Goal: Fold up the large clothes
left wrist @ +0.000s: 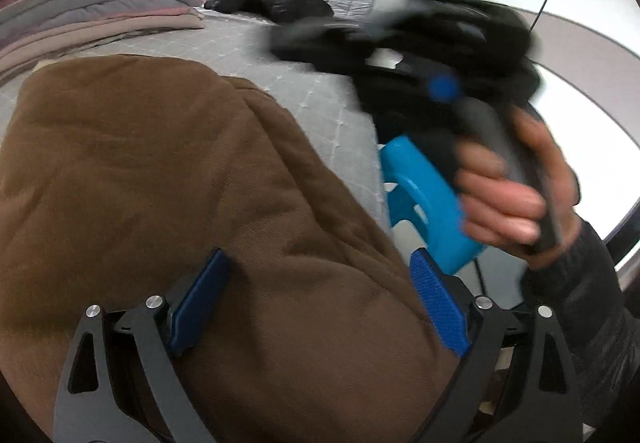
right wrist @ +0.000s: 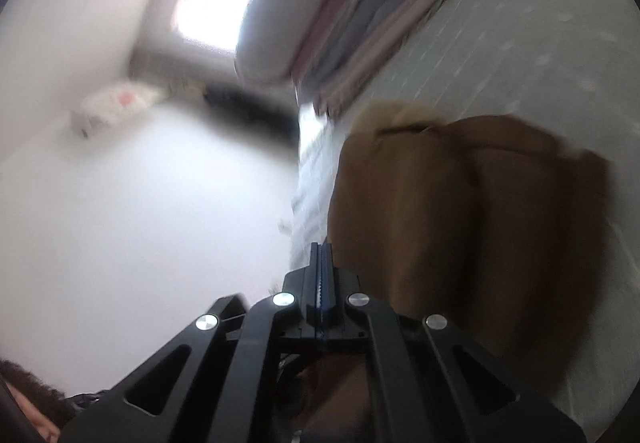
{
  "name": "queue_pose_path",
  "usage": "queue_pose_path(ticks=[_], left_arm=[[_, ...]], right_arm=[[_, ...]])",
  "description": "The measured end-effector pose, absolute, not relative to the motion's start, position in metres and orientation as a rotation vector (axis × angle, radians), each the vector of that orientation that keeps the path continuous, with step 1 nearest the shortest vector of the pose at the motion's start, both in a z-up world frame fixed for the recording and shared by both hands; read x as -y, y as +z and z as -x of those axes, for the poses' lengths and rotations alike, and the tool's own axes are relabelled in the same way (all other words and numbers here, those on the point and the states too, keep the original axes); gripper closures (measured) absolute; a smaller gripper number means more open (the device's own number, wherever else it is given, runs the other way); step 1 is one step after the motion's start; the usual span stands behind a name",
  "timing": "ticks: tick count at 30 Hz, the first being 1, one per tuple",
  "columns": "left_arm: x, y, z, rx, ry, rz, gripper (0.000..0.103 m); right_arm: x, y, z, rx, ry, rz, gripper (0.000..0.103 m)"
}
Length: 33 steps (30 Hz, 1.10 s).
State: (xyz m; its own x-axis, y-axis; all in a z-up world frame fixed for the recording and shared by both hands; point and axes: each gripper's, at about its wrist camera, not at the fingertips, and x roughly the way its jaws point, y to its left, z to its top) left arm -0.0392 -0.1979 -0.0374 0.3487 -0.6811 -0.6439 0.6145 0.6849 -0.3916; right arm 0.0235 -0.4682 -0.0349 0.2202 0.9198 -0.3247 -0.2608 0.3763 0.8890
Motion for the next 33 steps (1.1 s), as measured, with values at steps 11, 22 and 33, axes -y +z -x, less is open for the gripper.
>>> queue_pose_path(ticks=[11,22,33], left_arm=[[0.077,0.017,0.063,-0.759,-0.781,0.3,0.015],[0.016,-0.029,0.023,-0.811,-0.716,0.52,0.015],[-0.039,-0.083,-0.018,-1.019,-0.543,0.836,0.015]], right_arm=[[0.465,-0.132,-0.009,-1.286,0.737,-0.749,0.103],[0.459,-0.037,0.029,-1.097,0.596,-0.567,0.04],[0.485,-0.034,0.042,-1.056,0.527,-0.703,0.006]])
